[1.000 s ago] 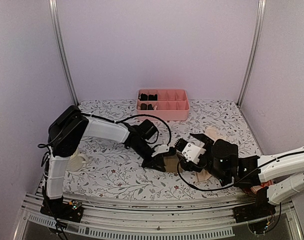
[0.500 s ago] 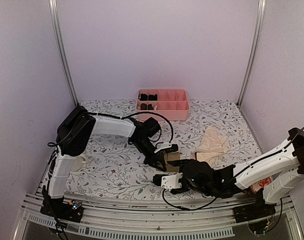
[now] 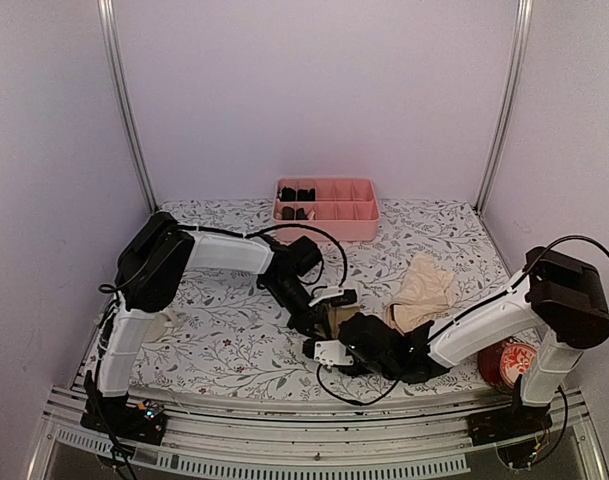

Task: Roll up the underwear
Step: Roll the underwear at the center of the board.

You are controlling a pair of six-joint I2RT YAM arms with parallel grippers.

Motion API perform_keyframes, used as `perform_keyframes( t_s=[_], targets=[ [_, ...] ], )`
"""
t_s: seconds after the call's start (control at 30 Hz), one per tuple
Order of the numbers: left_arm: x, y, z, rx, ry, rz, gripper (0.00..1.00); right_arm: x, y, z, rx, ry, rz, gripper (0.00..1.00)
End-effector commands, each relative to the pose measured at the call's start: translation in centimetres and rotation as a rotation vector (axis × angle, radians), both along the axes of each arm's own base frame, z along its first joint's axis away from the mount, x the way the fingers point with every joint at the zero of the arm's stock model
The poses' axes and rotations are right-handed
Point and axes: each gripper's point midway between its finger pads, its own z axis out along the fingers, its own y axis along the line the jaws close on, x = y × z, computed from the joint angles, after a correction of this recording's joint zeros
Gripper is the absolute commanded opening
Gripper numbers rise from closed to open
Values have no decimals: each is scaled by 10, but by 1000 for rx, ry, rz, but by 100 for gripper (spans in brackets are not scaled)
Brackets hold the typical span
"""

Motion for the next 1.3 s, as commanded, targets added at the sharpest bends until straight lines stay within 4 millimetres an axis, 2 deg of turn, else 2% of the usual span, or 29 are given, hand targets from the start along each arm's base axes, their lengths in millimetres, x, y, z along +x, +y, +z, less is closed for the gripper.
perform_keyframes(
  t_s=[0.0, 0.07, 0.13, 0.2, 0.3, 0.37, 0.5, 0.53, 0.7, 0.9, 0.93, 1.07, 1.17, 1.27],
  targets=[
    [-17, 30, -44, 173, 78, 2, 0, 11, -5, -11, -30, 22, -61, 59],
    [-17, 30, -44, 172, 79, 1, 0, 11, -4, -15, -33, 35, -61, 56],
    [-17, 30, -45, 174, 76, 1, 0, 11, -4, -18, -39, 47, -62, 50],
    [-16, 31, -45, 176, 74, 3, 0, 10, -2, -21, -44, 68, -59, 38],
    [-15, 32, -44, 178, 62, 1, 0, 8, -1, -26, -48, 109, -59, 11],
    [-13, 32, -44, 175, 48, 2, 0, 4, 0, -31, -53, 158, -50, 4],
    [-10, 32, -38, 156, 9, 2, 0, 2, 0, -36, -38, 255, -60, 3],
    [-10, 32, -35, 146, -5, -2, 7, 1, 1, -35, -25, 281, -62, 2],
    [0, 35, -16, 77, -102, 16, 57, 1, -1, -30, 24, 370, -73, 2],
    [24, 38, 24, -61, -241, 87, 95, -6, -3, -33, 41, 487, -73, 2],
    [28, 39, 31, -89, -267, 99, 98, -5, -4, -34, 44, 509, -80, 2],
    [39, 44, 59, -191, -380, 145, 98, -7, -5, -38, 48, 584, -90, 2],
    [41, 51, 65, -238, -478, 169, 98, -5, -6, -41, 54, 621, -112, 2],
    [37, 57, 73, -297, -580, 159, 92, -3, -6, -39, 81, 682, -122, 2]
  ],
)
